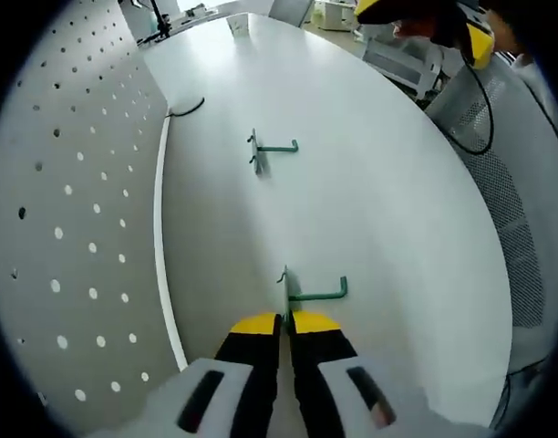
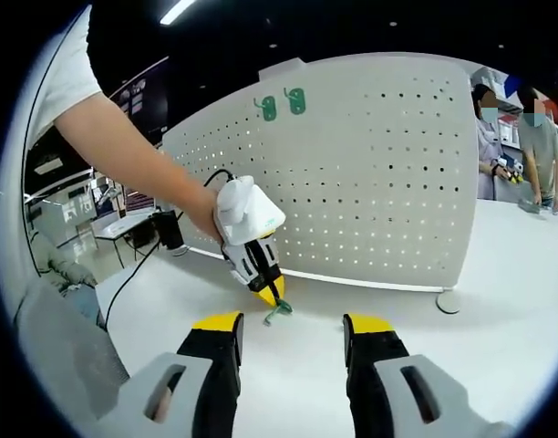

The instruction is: Insert the hook assembly into the mounting plate slot until the hook locks in place.

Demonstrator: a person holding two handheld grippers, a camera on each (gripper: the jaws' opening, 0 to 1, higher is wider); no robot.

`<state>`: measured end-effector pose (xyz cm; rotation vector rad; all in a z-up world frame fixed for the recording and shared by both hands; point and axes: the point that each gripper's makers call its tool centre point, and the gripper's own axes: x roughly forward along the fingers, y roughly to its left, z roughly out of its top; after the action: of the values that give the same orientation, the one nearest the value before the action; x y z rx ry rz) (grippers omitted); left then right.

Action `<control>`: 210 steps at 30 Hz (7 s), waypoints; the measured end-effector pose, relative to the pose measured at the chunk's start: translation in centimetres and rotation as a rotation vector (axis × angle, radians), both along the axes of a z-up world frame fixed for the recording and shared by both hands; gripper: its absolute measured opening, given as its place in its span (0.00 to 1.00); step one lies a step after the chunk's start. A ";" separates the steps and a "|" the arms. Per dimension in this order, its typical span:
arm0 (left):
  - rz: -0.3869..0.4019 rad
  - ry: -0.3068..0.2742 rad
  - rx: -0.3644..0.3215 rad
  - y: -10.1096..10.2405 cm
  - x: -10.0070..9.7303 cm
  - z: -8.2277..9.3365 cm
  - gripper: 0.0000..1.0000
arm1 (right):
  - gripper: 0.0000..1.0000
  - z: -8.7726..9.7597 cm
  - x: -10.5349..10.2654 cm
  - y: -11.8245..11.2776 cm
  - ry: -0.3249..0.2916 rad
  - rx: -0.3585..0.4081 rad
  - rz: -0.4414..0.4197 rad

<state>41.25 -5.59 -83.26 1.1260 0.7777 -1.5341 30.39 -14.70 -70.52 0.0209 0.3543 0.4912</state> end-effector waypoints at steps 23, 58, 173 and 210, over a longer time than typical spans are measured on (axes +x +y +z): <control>0.024 -0.027 -0.059 0.0 0.1 0.1 0.01 | 0.41 0.2 0.1 -0.1 -0.002 0.008 -0.010; 0.374 -0.037 -0.597 -0.4 1.2 10.0 0.01 | 0.41 1.0 0.2 -0.4 -0.024 0.069 -0.024; 0.775 -0.127 -1.218 4.4 -7.0 22.1 0.02 | 0.26 12.0 1.5 11.5 -0.241 0.427 0.247; 0.784 -0.127 -1.237 4.1 -7.3 22.6 0.02 | 0.03 11.5 3.2 13.1 -0.206 0.441 0.202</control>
<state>33.98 -1.53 -60.70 -0.0465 0.0365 -0.9216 33.58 -1.57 -58.98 0.3625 0.0405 0.7581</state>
